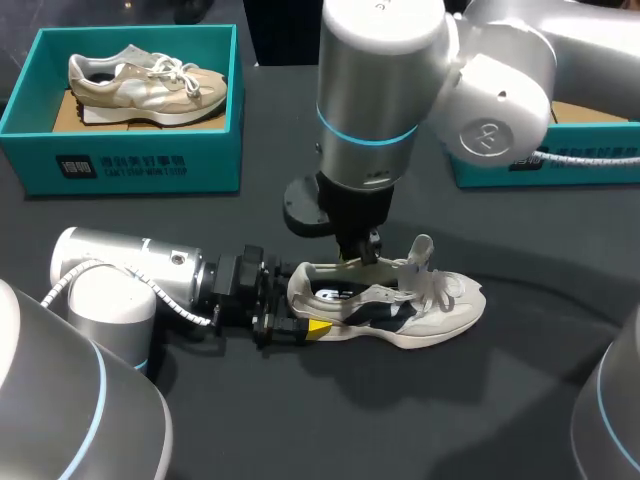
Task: Take the shoe out of the shoebox, open the shoe tongue, remove and reinsert the insole, then place the shoe into the shoebox
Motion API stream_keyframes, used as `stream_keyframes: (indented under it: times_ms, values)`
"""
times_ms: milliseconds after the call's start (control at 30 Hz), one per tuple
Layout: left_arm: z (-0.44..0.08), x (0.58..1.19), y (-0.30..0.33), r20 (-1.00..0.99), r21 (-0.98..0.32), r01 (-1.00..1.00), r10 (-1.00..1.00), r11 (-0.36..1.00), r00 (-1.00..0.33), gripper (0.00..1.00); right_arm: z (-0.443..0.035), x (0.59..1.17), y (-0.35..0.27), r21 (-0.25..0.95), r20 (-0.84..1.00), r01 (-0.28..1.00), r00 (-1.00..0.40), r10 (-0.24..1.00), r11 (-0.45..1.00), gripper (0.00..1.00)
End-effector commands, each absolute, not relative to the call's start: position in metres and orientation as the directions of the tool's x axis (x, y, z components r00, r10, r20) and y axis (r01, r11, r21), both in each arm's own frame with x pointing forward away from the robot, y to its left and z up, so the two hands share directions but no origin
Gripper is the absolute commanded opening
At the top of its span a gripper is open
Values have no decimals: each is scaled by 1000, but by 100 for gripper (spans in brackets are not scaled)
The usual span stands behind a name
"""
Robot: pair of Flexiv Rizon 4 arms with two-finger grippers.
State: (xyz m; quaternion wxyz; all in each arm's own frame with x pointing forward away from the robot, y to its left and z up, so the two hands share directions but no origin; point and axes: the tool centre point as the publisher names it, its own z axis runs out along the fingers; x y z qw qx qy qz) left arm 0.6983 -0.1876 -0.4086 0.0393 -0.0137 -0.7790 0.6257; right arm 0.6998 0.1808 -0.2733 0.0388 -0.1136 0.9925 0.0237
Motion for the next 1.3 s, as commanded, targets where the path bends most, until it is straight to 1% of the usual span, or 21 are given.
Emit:
stream_keyframes:
  times_ms: [33, 300, 800, 1167, 1200, 1233, 1300]
  values:
    - [-410, 699, -187, 44, -976, -28, 70, 218, -997, 0, -293, 702, 187, 53, -85, -233, -970, -228, 971, 0]
    - [-410, 699, -187, 44, -976, -28, 70, 218, -997, 0, -326, 704, 193, 85, -78, -213, -975, -206, 973, 0]
    - [-410, 699, -187, 44, -976, -28, 70, 218, -997, 0, -366, 711, 182, 73, -60, -189, -981, -185, 979, 0]
    - [-410, 699, -187, 44, -976, -28, 70, 218, -997, 0, -377, 713, 149, 58, -52, -94, -994, -91, 994, 0]
    - [-410, 699, -187, 44, -976, -28, 70, 218, -997, 0, -378, 713, 146, 56, -52, -83, -995, -80, 995, 2]
    - [-410, 699, -187, 44, -976, -28, 70, 218, -997, 0, -378, 713, 143, 59, -52, -77, -996, -74, 995, 11]
    - [-410, 699, -187, 44, -976, -28, 70, 218, -997, 0, -380, 713, 140, 58, -47, -66, -997, -64, 996, 20]
